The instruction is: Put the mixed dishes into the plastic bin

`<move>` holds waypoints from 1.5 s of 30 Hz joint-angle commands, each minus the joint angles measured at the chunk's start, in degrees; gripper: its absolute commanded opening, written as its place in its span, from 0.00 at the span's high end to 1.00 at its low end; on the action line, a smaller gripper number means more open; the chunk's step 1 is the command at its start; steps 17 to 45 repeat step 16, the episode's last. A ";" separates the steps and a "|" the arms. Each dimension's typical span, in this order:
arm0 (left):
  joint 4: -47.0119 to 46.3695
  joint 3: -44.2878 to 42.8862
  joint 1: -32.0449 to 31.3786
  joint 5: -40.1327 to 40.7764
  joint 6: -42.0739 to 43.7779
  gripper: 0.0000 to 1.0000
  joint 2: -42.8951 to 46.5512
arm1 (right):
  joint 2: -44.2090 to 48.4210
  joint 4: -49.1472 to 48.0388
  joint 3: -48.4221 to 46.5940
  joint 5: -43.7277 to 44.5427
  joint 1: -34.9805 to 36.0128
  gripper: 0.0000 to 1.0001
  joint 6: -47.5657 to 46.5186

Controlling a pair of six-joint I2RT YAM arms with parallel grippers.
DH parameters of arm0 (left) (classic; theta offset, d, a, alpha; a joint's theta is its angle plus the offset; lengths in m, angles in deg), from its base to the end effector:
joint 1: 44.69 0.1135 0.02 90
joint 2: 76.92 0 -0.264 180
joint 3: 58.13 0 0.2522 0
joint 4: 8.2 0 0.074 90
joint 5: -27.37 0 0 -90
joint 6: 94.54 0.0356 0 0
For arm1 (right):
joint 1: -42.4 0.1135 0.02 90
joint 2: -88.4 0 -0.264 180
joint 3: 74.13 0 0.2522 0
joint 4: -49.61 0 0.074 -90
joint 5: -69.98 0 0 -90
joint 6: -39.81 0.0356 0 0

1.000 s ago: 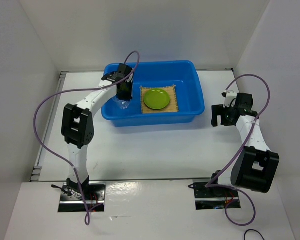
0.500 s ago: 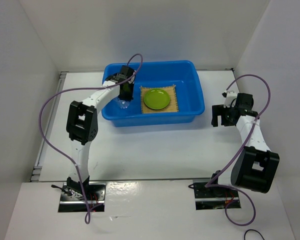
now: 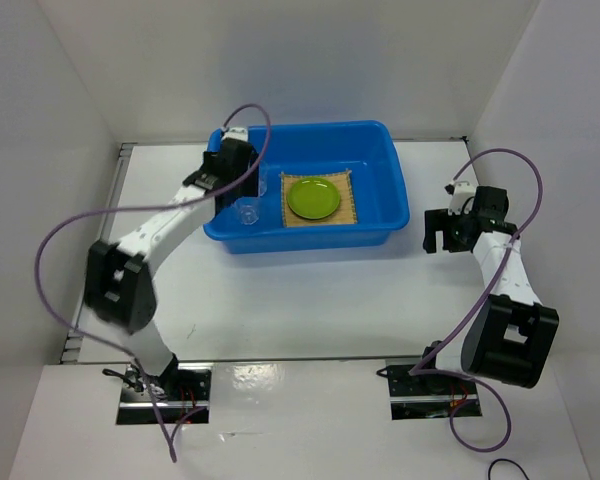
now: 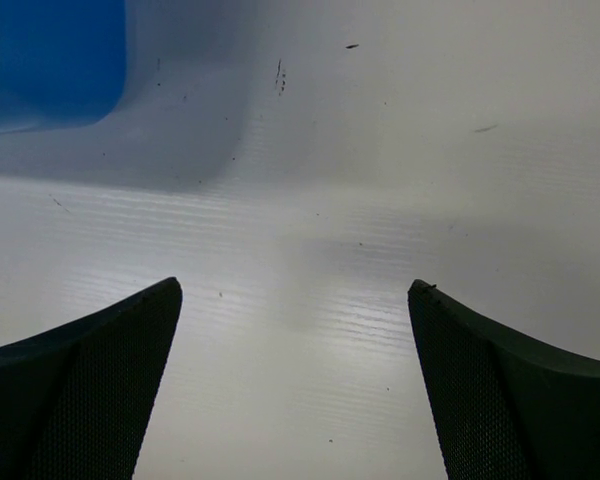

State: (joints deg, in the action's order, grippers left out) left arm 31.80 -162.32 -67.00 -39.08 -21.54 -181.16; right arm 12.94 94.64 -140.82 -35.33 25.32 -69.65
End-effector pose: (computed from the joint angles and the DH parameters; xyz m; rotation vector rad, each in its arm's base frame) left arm 0.3928 -0.1458 0.3006 -0.1111 2.2002 0.0869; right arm 0.2579 -0.0694 0.2432 -0.1592 2.4586 0.0619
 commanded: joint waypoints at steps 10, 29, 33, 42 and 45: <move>-30.46 30.32 -10.48 28.12 2.76 0.00 35.52 | 8.04 -2.35 -1.39 -0.25 -2.69 0.02 -1.28; -30.46 30.32 -10.48 27.60 0.12 0.00 32.80 | 11.47 -4.90 -0.25 2.82 -2.69 0.02 -0.14; -30.46 30.32 -10.48 27.60 0.12 0.00 32.80 | 11.47 -4.90 -0.25 2.82 -2.69 0.02 -0.14; -30.46 30.32 -10.48 27.60 0.12 0.00 32.80 | 11.47 -4.90 -0.25 2.82 -2.69 0.02 -0.14; -30.46 30.32 -10.48 27.60 0.12 0.00 32.80 | 11.47 -4.90 -0.25 2.82 -2.69 0.02 -0.14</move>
